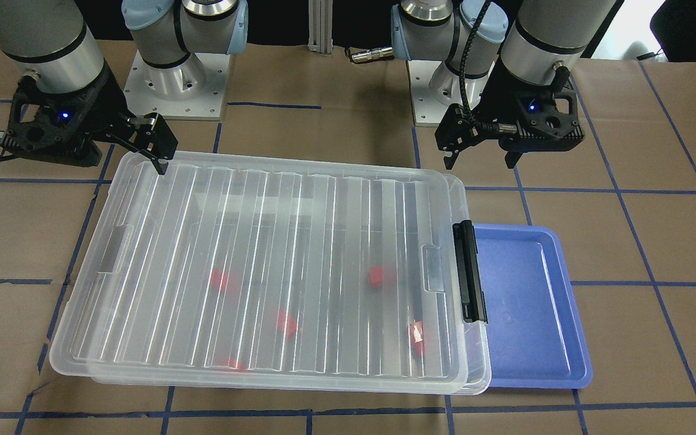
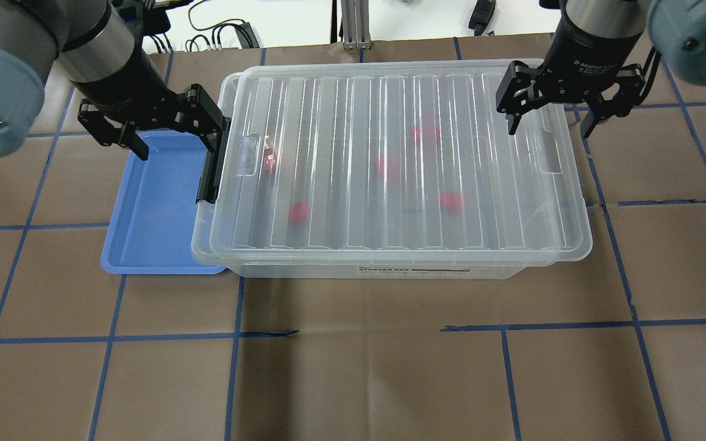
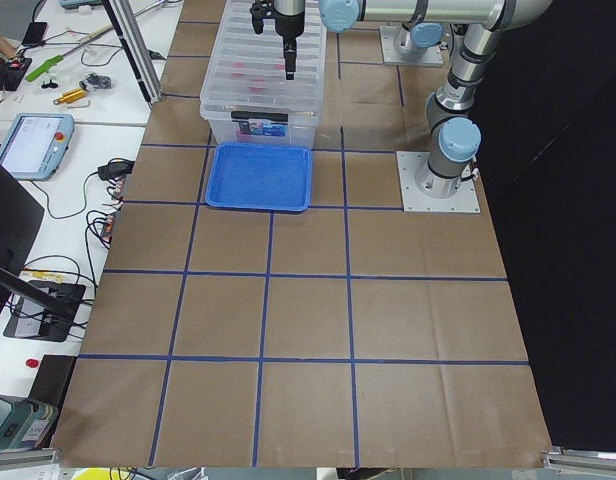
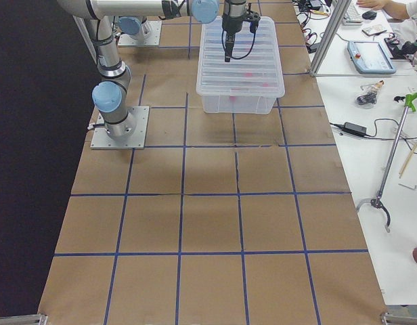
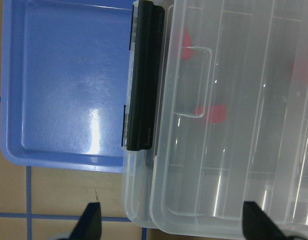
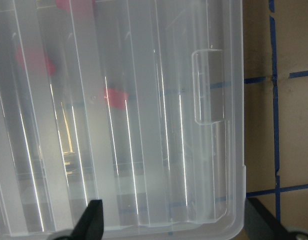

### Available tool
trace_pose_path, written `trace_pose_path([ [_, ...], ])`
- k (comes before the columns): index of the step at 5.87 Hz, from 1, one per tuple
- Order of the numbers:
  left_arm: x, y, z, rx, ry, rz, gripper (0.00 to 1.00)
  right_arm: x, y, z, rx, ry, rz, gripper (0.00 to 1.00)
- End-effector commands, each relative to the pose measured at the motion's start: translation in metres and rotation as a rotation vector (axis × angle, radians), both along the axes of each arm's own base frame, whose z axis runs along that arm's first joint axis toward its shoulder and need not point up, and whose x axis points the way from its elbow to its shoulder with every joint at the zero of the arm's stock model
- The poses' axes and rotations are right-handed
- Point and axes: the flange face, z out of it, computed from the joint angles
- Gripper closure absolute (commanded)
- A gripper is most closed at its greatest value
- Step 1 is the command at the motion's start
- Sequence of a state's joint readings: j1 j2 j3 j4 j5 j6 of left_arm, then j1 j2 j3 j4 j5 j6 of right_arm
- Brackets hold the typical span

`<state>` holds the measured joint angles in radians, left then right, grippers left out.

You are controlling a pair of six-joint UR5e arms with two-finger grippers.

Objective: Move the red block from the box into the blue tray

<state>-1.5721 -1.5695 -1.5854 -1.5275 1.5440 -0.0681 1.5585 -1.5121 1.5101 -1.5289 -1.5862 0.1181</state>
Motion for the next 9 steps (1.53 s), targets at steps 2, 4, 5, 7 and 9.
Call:
trace_pose_path([
  [2,0.0,0.003,-0.004,-0.002,-0.001,-0.005,0.02,-0.001,-0.001,-0.002,0.005,0.01,0.01,0.0],
  [4,0.0,0.004,-0.009,0.006,-0.002,-0.038,0.02,-0.033,-0.007,-0.019,0.034,-0.006,0.082,0.0],
  [5,-0.001,0.004,-0.011,0.008,0.009,-0.052,0.02,-0.072,-0.008,-0.049,0.059,-0.019,0.06,0.0],
  [7,-0.001,0.004,-0.011,0.01,0.01,-0.053,0.02,-0.1,0.005,-0.098,0.072,-0.026,0.064,0.0],
  [9,0.001,-0.003,-0.018,0.013,-0.003,-0.082,0.02,-0.102,0.004,-0.113,0.096,-0.019,0.07,0.0],
])
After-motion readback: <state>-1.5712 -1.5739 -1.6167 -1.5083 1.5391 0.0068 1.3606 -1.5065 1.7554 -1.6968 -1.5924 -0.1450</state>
